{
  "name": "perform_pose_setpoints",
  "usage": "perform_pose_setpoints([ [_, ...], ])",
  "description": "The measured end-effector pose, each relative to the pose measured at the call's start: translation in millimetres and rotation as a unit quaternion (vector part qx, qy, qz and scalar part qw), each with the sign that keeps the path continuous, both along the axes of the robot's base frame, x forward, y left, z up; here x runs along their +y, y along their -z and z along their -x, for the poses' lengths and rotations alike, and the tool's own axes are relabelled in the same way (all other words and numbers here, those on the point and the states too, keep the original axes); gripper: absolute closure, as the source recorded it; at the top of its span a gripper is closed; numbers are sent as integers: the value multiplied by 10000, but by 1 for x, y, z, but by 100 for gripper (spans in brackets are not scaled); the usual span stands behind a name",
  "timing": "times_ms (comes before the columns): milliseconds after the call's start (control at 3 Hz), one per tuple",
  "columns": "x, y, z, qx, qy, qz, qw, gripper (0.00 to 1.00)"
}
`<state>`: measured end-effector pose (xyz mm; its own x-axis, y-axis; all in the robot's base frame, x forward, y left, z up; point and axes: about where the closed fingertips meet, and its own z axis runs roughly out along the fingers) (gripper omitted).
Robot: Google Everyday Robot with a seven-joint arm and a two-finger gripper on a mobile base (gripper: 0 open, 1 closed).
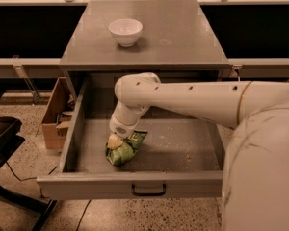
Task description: Pick green jalapeno chip bag from top drawer and place on counter
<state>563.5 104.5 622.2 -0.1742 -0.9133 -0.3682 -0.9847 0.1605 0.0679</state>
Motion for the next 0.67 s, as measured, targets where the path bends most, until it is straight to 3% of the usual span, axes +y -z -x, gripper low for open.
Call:
perform_pose_setpoints([
  [333, 11, -20, -4, -197, -204, -329, 9991, 100],
  [667, 1, -80, -14, -470, -446, -838, 9944, 100],
])
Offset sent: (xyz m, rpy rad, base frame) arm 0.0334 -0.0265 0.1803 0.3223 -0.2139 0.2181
